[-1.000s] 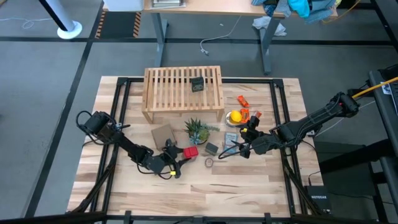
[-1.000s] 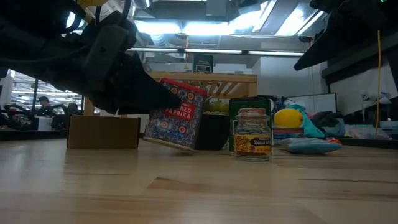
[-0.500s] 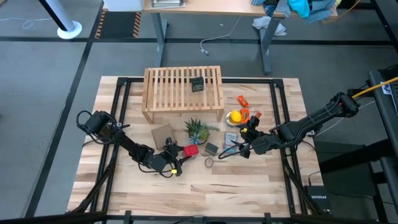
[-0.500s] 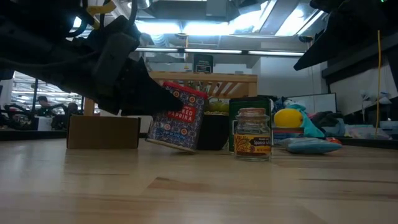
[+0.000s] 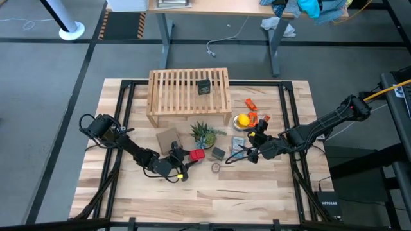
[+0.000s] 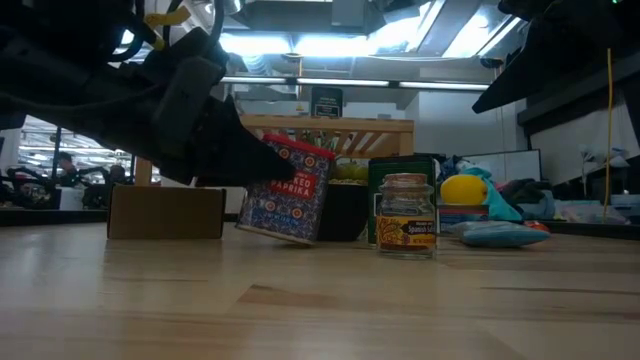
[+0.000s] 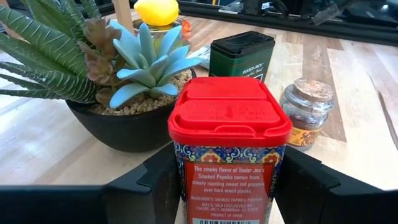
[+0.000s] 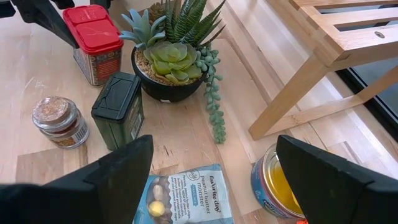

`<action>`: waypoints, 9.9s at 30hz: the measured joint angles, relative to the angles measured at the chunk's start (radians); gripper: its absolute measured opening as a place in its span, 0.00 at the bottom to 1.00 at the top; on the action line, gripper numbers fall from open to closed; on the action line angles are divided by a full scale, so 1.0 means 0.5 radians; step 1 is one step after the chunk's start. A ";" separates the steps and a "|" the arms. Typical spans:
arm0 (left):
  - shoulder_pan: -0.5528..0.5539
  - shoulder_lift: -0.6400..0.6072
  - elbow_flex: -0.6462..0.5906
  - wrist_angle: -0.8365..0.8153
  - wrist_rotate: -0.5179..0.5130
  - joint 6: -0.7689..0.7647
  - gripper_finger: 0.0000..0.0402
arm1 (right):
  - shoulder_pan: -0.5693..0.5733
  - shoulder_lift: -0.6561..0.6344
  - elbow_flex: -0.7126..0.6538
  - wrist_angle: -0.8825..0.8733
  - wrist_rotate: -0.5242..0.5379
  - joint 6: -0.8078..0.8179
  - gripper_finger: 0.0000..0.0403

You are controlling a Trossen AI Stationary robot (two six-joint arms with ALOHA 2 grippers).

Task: Shelf spices
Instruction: Remove the red seasoning can from the shelf, then remove the green seasoning can from the shelf

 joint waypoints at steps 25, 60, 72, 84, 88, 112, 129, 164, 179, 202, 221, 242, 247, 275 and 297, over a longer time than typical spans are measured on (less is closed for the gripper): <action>-0.013 -0.001 0.000 0.061 0.208 0.040 0.79 | 0.000 0.000 0.000 0.000 -0.001 0.000 0.86; 0.474 -0.873 0.000 -0.019 0.226 1.252 0.77 | 0.001 0.000 -0.001 0.001 0.000 0.000 0.86; 1.361 -1.208 0.000 -0.348 1.220 0.992 0.77 | 0.000 0.000 -0.001 0.001 -0.001 0.000 0.86; 1.903 -1.163 0.000 -0.355 1.877 0.878 0.77 | 0.001 0.000 -0.001 0.001 -0.001 0.000 0.86; 1.964 -1.163 0.001 -0.346 1.994 0.934 0.77 | 0.001 0.000 -0.001 0.001 -0.001 0.000 0.86; 2.111 -0.826 0.266 -0.394 2.189 0.932 0.77 | 0.001 0.000 -0.001 -0.001 0.000 0.000 0.86; 2.196 -0.722 0.338 -0.404 2.304 0.961 0.77 | 0.001 0.000 -0.001 0.001 0.000 0.000 0.86; 2.139 -0.374 0.629 -0.399 2.229 0.709 0.77 | 0.001 0.000 -0.001 -0.065 -0.220 -0.001 0.86; 2.113 -0.374 0.629 -0.399 2.230 0.846 0.71 | 0.000 0.000 -0.001 -0.063 -0.953 0.000 0.86; 2.113 -0.395 0.628 -0.405 2.230 0.920 0.27 | 0.000 0.000 -0.001 0.358 -0.887 0.113 0.86; 1.739 -1.360 0.627 -1.899 2.104 1.147 0.27 | 0.000 0.000 -0.001 0.467 -0.341 -0.342 0.86; 0.541 -1.736 0.400 -2.525 0.868 0.368 0.27 | 0.000 -0.335 -0.176 -0.013 0.095 -0.310 0.86; 0.318 -1.675 0.179 -2.127 0.728 0.157 0.27 | 0.000 -0.730 -0.392 0.034 0.106 -0.250 0.86; -0.365 -0.368 -0.134 -0.598 -0.148 -0.765 0.27 | 0.001 -1.336 -0.687 0.132 -0.104 -0.330 0.86; -0.398 -0.229 -0.140 -0.609 -0.259 -0.918 0.27 | 0.001 -1.335 -0.687 0.145 -0.188 -0.316 0.86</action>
